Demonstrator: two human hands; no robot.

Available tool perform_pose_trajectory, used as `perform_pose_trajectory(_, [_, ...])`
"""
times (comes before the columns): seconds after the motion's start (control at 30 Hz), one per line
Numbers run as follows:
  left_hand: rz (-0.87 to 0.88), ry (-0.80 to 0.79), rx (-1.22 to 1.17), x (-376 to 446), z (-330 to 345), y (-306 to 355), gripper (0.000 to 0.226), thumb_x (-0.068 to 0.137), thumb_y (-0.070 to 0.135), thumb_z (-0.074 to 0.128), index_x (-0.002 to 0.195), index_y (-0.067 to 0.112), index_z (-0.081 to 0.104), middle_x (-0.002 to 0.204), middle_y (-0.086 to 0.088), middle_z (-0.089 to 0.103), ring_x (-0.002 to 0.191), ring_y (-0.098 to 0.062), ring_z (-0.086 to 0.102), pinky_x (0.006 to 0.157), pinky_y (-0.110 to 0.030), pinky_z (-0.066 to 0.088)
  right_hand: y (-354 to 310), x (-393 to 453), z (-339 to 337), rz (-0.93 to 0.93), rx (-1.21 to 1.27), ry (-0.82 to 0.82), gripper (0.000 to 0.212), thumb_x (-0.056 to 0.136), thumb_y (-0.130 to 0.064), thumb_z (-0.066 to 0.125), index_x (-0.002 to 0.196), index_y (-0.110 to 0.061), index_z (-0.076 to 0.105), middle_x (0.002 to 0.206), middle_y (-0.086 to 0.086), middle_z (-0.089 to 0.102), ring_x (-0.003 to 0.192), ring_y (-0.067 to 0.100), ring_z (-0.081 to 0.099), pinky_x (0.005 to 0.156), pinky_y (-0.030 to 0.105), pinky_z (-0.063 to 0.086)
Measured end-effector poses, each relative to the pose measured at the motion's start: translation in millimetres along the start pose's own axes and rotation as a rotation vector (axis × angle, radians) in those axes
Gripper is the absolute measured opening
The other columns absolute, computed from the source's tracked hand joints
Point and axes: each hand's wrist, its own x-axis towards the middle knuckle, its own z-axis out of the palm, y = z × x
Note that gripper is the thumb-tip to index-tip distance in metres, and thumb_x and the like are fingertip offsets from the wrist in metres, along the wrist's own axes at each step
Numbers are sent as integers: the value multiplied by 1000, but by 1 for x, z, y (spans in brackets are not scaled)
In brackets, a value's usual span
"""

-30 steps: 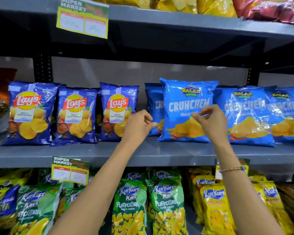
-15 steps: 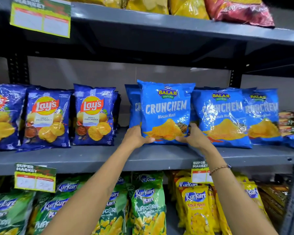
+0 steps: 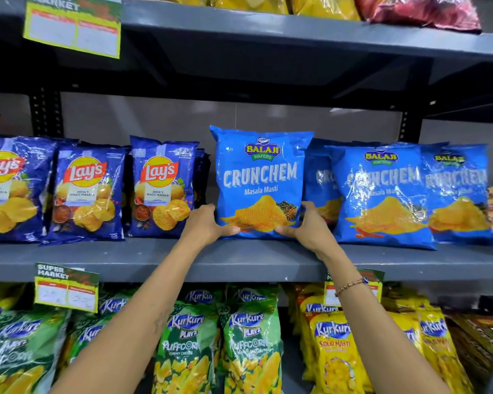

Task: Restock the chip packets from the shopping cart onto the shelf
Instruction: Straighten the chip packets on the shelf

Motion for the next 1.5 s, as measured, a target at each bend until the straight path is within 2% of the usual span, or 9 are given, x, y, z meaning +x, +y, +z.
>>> perform_pose_trajectory(0.23, [-38, 25, 35, -4, 6, -2, 69, 70, 40, 79, 120, 3, 49, 123, -15, 59, 112, -32, 55, 86, -41, 47, -1, -1, 0, -5, -47, -27, 91, 69, -34, 82, 139, -11, 28, 138, 10, 51, 117, 23, 52, 90, 32, 42])
perform_pose_trajectory(0.33, [-22, 231, 78, -18, 15, 2, 71, 70, 30, 80, 122, 1, 42, 126, -19, 50, 116, -35, 49, 91, -41, 43, -2, -7, -6, -1, -65, -13, 93, 71, -33, 81, 143, -10, 26, 141, 10, 49, 126, 27, 49, 97, 36, 43])
perform_pose_trajectory(0.47, [236, 483, -17, -35, 28, 26, 36, 78, 18, 73, 102, 6, 49, 104, -9, 51, 95, -28, 53, 76, -30, 39, -11, -19, -34, -86, 22, 222, 57, 82, -34, 70, 130, -16, 47, 115, 4, 63, 91, 13, 62, 67, 17, 49])
perform_pose_trajectory(0.63, [422, 242, -187, -27, 54, 83, 17, 83, 20, 66, 94, 11, 57, 93, -3, 61, 81, -16, 59, 77, -31, 48, 2, -26, -98, -157, 0, 474, 21, 84, -23, 68, 104, -17, 65, 94, 4, 68, 89, 18, 66, 67, 25, 54])
perform_pose_trajectory(0.77, [479, 79, -149, -14, 90, 126, 36, 81, 19, 70, 111, 7, 54, 112, -10, 63, 101, -26, 60, 85, -32, 45, 35, -30, -152, -123, -286, 643, 32, 84, -16, 67, 116, -17, 65, 126, 12, 61, 118, 29, 55, 97, 34, 40])
perform_pose_trajectory(0.87, [365, -75, -105, -2, 114, 148, 62, 78, 32, 73, 124, 2, 45, 125, -16, 55, 118, -31, 52, 94, -38, 44, 62, -29, -182, 78, -210, 569, 63, 83, -22, 71, 139, -11, 43, 136, 17, 53, 126, 31, 50, 101, 41, 41])
perform_pose_trajectory(0.97, [252, -335, -198, 8, 129, 157, 44, 76, 43, 73, 100, 9, 58, 98, -7, 63, 101, -27, 58, 78, -20, 49, 82, -24, -196, 290, -109, 371, 81, 82, -23, 72, 145, -2, 27, 137, 22, 50, 122, 36, 52, 99, 47, 43])
perform_pose_trajectory(1.03, [179, -437, -262, 11, 138, 160, 50, 75, 48, 72, 103, 10, 58, 102, -5, 62, 100, -24, 57, 83, -29, 47, 92, -22, -200, 323, -121, 278, 78, 81, -21, 73, 143, 0, 30, 136, 22, 50, 122, 36, 51, 97, 42, 42])
perform_pose_trajectory(1.5, [138, -277, -327, 1, 154, 163, 32, 79, 40, 71, 88, 11, 62, 96, -9, 67, 99, -28, 62, 75, -37, 46, 105, -19, -200, 275, -30, 219, 70, 79, -24, 75, 137, -6, 40, 135, 18, 51, 122, 31, 50, 89, 34, 41])
